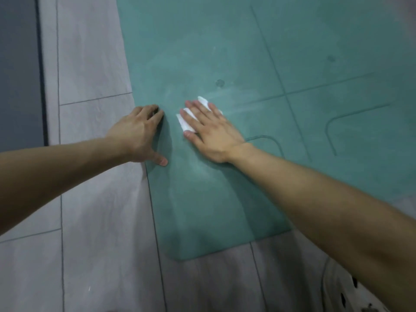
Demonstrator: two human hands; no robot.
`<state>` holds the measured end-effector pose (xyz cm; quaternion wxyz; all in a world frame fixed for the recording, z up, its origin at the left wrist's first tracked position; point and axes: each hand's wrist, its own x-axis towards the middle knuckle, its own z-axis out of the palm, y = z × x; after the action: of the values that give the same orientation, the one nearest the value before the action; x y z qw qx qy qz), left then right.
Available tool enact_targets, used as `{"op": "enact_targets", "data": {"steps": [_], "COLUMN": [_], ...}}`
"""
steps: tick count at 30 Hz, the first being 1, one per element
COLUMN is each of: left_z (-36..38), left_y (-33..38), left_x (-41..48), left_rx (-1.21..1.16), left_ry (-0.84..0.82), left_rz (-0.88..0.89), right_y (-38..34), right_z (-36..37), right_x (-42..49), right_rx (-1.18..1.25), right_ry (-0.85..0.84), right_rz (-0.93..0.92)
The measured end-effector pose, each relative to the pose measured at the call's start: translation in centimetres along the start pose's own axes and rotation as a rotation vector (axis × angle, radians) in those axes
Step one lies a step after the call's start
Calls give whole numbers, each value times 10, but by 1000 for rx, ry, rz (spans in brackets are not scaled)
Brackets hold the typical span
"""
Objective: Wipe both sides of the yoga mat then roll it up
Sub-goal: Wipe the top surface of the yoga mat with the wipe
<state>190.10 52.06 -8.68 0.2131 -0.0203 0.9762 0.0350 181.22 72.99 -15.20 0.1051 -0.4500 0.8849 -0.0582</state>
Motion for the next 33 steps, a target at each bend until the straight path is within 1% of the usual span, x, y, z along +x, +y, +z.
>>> {"op": "enact_targets", "data": {"steps": [1,2,4,5,6,7,8,10,11,12,13,14,15,17,18,19,20,21,22,23,24,25,26,27,28,29,31,33], "left_z": [-2,-3,-2,-1,0,1,1,2,4,6,7,7,8,9,10,11,12,11,10,9,9,10,11,11,10,8,7,9], "left_y": [2,6,15,21,24,26,26,22,19,18,17,16,17,18,19,20,18,17,15,13,9,5,3,2,2,3,3,0], "left_x": [-2,-4,-9,-11,-12,-13,-12,-10,-8,-6,-5,-6,-7,-12,-15,-17,-18,-18,-18,-17,-17,-17,-16,-15,-15,-14,-13,-10], "left_rx": [37,78,127,115,102,95,93,89,97,107,113,111,99,80,76,74,76,84,98,105,107,111,117,115,104,93,90,64], "left_ry": [27,58,97,102,101,98,92,87,91,96,99,99,101,111,109,111,111,104,87,71,61,55,47,47,50,45,31,42], "left_rz": [37,89,177,195,199,195,190,193,197,200,196,190,186,171,169,178,192,209,226,240,248,258,273,286,294,303,311,314], "right_y": [29,66,123,130,118,91,57,-7,-25,-25,-7,22,56,120,136,133,110,76,37,-4,-39,-57,-55,-38,-12,18,78,109], "right_z": [-3,-8,-20,-23,-22,-17,-9,9,14,12,6,1,-6,-20,-24,-25,-22,-13,-3,7,15,17,15,13,11,7,-4,-9], "right_x": [-12,-26,-55,-63,-62,-55,-48,-36,-37,-42,-47,-54,-64,-88,-95,-94,-83,-68,-55,-43,-36,-35,-37,-43,-52,-65,-93,-108], "right_rx": [-11,-29,-5,36,61,63,59,38,36,23,21,24,31,35,53,81,107,127,136,122,106,86,60,47,45,49,58,46], "right_ry": [26,58,77,87,95,110,109,75,45,12,14,30,39,73,99,126,160,194,208,185,128,69,47,58,79,87,115,138], "right_rz": [81,203,506,610,664,630,517,176,52,-24,-42,14,126,464,602,697,739,693,546,361,212,124,78,58,87,179,454,622]}}
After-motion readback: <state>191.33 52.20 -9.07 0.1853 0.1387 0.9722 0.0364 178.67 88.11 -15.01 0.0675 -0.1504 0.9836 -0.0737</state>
